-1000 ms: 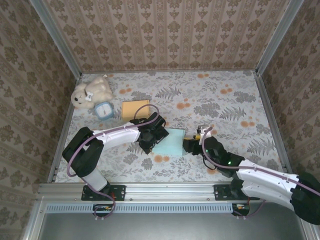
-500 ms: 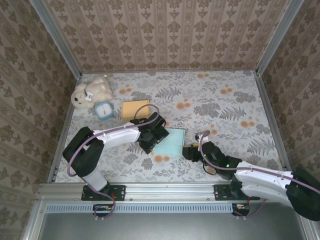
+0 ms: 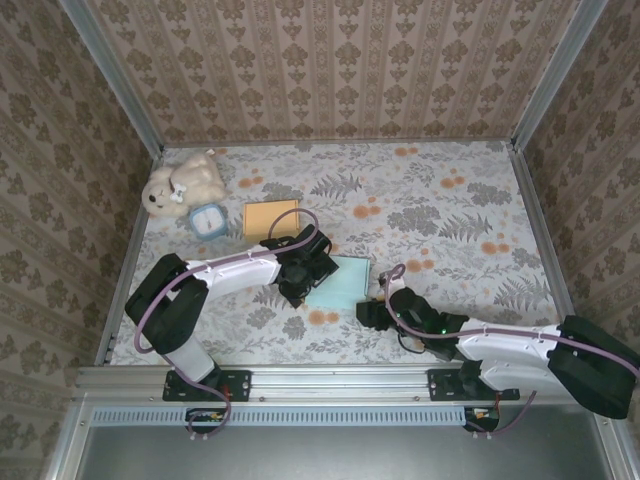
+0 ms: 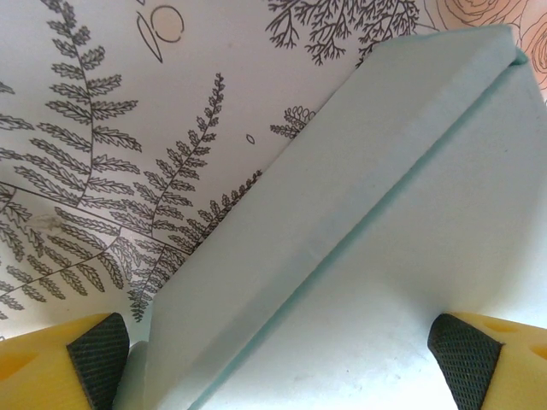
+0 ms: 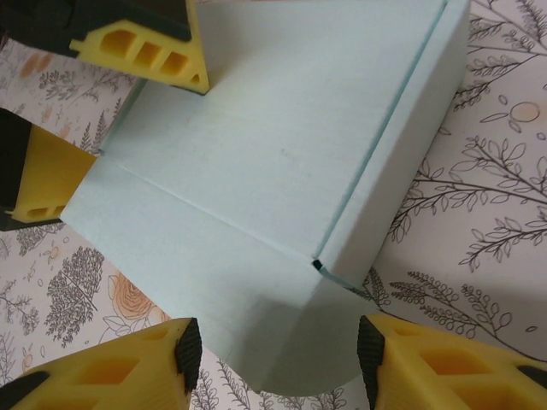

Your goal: Fold the paper box

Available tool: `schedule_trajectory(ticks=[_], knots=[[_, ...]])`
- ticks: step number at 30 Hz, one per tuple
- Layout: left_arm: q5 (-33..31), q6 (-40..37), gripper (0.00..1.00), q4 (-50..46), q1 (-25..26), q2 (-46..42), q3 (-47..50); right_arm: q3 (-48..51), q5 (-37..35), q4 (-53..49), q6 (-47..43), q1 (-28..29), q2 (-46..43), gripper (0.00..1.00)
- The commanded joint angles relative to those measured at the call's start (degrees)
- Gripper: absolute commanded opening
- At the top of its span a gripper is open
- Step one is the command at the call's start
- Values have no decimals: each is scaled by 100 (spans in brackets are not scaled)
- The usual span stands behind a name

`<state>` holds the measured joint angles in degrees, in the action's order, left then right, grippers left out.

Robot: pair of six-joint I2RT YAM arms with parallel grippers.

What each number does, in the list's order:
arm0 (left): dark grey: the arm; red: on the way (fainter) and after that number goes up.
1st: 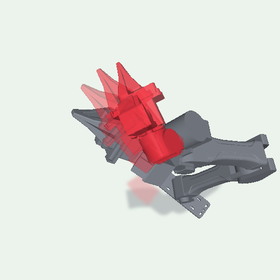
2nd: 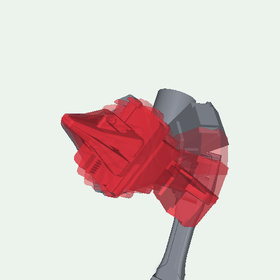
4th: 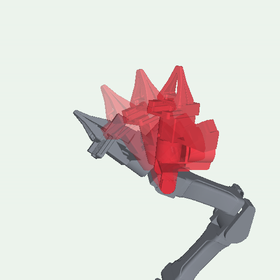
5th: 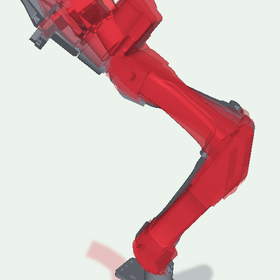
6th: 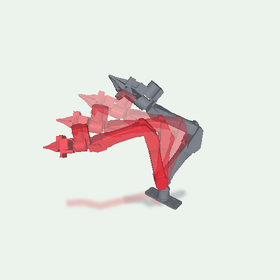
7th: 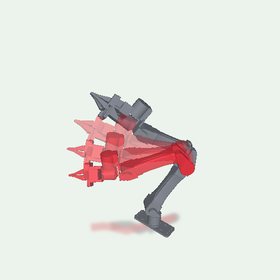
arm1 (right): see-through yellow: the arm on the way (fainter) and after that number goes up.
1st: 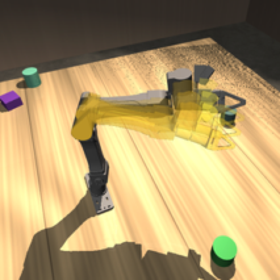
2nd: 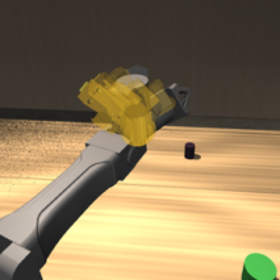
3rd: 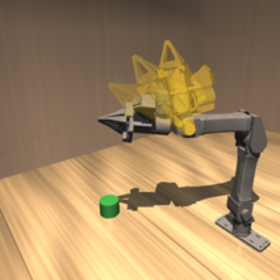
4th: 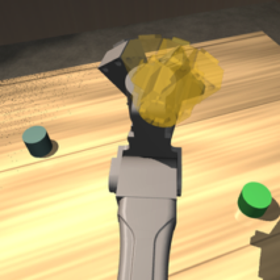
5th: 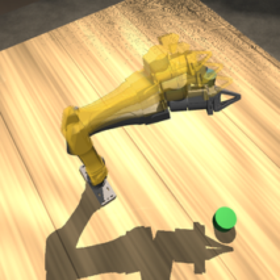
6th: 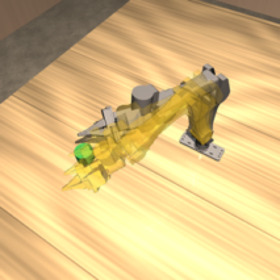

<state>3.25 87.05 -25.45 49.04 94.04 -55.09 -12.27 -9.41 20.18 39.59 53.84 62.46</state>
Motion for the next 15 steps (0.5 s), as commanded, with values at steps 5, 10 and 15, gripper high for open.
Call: schedule_trajectory(ticks=[5,10,15], knots=[[-32,83,97,-434,-52,196,278,-283,-304,85,148,251,305,51],[-26,89,97,-417,-60,194,292,-337,-462,23,145,371,351,51],[-18,76,97,-399,-70,196,305,-341,-515,21,160,416,372,51]])
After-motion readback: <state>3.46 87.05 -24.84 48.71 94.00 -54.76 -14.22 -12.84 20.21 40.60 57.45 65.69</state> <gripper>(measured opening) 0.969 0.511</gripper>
